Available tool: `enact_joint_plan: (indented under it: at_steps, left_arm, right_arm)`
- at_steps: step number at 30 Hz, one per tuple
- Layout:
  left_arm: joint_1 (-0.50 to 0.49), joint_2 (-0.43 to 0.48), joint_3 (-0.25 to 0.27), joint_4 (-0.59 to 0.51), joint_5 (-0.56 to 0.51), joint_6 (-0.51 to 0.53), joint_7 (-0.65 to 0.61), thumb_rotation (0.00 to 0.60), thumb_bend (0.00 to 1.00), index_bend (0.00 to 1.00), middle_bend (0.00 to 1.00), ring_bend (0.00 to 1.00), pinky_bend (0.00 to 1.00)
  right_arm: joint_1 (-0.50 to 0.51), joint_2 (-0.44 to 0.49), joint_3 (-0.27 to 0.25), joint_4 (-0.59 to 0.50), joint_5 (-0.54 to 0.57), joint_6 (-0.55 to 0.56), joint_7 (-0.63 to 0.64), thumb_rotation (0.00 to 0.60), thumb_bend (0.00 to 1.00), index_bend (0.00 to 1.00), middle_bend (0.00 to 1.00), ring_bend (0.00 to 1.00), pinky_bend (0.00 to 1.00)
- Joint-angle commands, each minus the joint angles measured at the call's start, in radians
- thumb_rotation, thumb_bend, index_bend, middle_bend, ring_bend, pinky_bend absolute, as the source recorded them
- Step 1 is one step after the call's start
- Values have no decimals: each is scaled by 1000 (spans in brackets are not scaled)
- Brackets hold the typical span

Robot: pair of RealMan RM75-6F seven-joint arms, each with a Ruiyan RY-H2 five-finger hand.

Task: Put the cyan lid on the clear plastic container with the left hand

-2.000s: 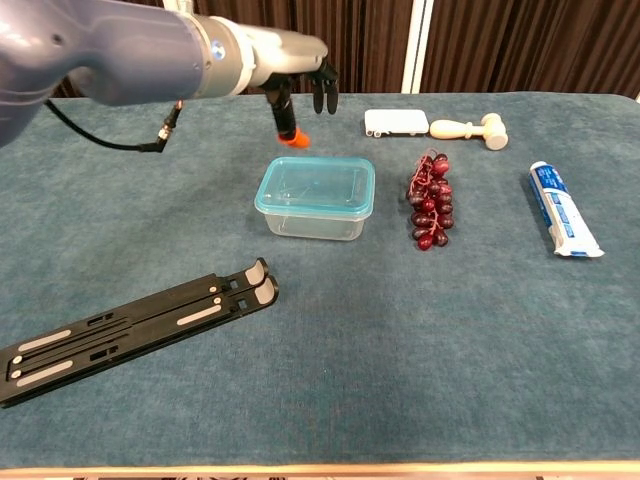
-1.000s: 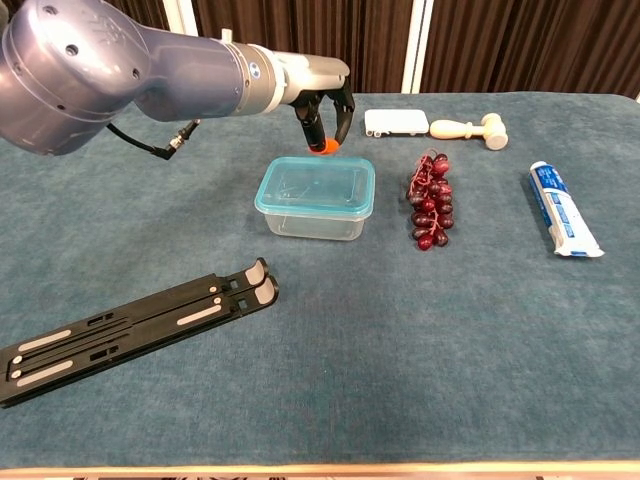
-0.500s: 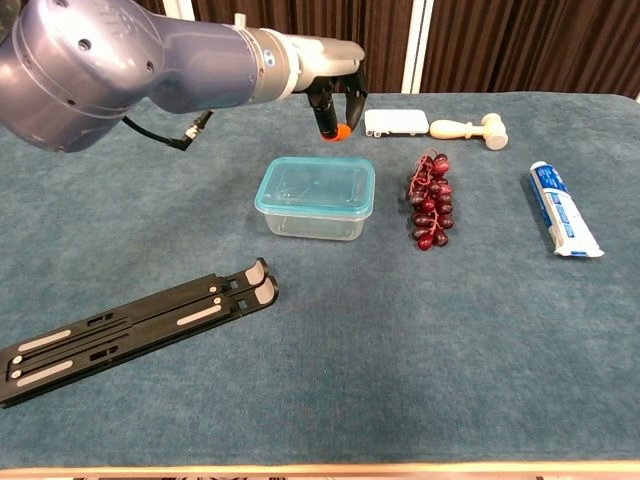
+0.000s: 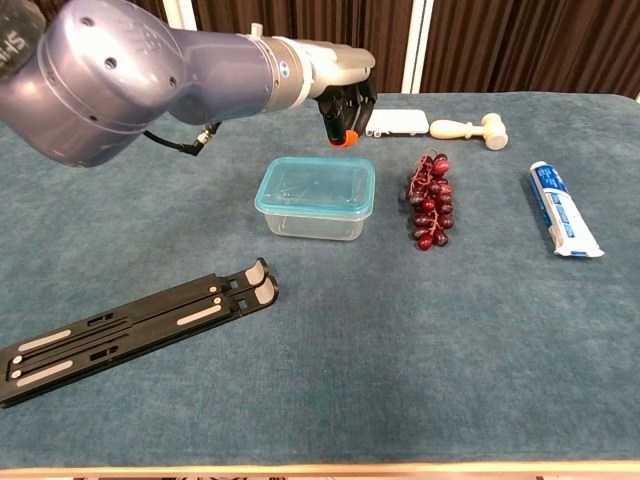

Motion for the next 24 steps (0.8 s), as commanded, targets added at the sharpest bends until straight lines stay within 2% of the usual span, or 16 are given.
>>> enact_joint_plan:
  at_steps: [1, 13, 19, 24]
  left_arm:
    - [0, -17, 3, 28, 3, -9, 0, 600, 542, 651, 547, 301, 237]
    - [-3, -104, -18, 194, 11, -102, -47, 600, 542, 651, 549, 301, 235]
    - [-10, -140, -11, 255, 14, -135, -42, 600, 541, 651, 548, 301, 232]
    - [-19, -165, -26, 290, 32, -149, -58, 600, 540, 651, 548, 301, 232]
  right_arm:
    - [1, 0, 0, -1, 0, 0, -1, 600, 292, 61, 40, 28, 0]
    - [0, -2, -2, 1, 2, -3, -3, 600, 292, 61, 40, 28, 0]
    - [0, -3, -3, 1, 4, -4, -4, 600, 291, 61, 40, 28, 0]
    - [1, -3, -1, 1, 8, -5, -6, 600, 291, 61, 40, 28, 0]
